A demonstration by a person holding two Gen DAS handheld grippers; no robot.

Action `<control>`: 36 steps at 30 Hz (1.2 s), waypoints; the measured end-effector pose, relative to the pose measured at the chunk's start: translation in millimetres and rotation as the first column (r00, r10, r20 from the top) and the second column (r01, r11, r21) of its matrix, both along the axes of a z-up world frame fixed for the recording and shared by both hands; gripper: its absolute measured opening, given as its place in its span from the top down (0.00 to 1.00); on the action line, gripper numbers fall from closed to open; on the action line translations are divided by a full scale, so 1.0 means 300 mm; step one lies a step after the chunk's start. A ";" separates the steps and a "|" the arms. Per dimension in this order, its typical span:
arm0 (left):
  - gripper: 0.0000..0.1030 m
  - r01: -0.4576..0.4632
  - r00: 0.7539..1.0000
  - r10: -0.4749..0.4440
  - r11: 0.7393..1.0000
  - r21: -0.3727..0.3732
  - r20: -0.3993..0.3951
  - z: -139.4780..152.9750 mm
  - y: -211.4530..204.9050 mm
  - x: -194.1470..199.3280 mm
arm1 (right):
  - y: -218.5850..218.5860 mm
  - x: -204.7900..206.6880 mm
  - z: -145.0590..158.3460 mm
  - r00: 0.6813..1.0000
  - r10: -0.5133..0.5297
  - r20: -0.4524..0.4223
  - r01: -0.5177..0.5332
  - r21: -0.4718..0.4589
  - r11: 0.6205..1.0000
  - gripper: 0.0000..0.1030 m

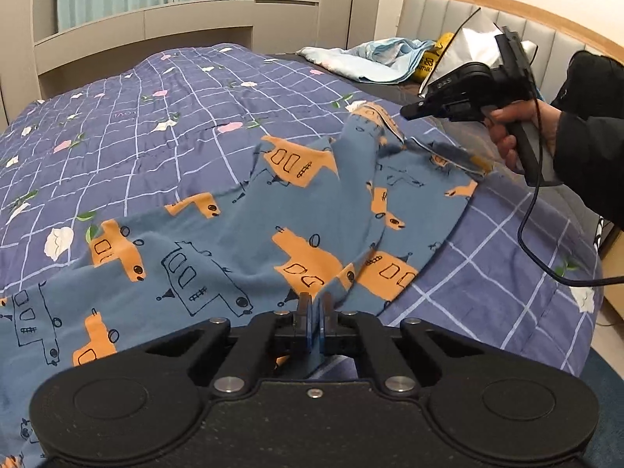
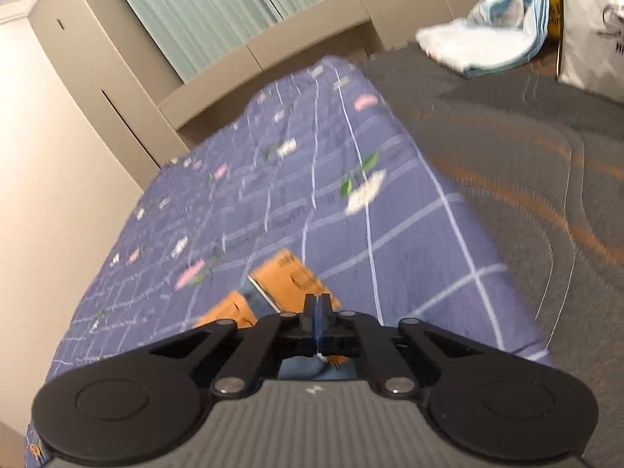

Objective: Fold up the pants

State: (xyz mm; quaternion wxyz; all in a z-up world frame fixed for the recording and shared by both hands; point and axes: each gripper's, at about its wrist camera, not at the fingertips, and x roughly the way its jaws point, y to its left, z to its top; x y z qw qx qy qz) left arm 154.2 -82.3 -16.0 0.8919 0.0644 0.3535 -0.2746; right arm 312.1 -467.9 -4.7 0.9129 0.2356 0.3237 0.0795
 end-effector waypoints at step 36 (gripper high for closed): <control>0.98 0.004 1.000 -0.004 1.000 -0.016 0.008 0.020 0.010 -0.036 | -0.053 -0.339 0.080 0.993 -0.108 0.049 0.112 -0.109 0.988 0.97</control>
